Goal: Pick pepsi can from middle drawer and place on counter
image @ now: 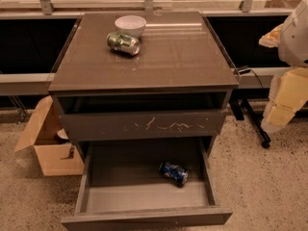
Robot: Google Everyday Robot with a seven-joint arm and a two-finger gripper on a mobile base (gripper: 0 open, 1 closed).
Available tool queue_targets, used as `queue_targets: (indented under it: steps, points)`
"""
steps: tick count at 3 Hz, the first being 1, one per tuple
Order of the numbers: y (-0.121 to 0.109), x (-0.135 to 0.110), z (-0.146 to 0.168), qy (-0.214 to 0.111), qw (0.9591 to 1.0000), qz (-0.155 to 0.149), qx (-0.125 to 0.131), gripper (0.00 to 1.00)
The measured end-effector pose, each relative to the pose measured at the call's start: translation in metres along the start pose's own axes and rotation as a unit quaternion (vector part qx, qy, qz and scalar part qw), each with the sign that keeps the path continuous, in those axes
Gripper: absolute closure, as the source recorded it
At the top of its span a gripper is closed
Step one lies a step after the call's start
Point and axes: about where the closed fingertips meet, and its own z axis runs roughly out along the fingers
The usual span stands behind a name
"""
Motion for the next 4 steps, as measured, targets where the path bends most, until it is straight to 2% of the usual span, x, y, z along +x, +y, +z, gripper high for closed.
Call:
queue_targets:
  steps: [1,2,3,4]
  points:
    - [0.0,0.0,0.0,0.0,1.0,0.0,0.0,0.0]
    - [0.002,-0.008,0.023,-0.014,0.9997,-0.009,-0.016,0.0]
    - [0.013,-0.023,0.067,-0.043,0.9982,-0.023,-0.036,0.0]
    - [0.021,-0.034,0.116,-0.072,0.9959,-0.024,-0.049,0.0]
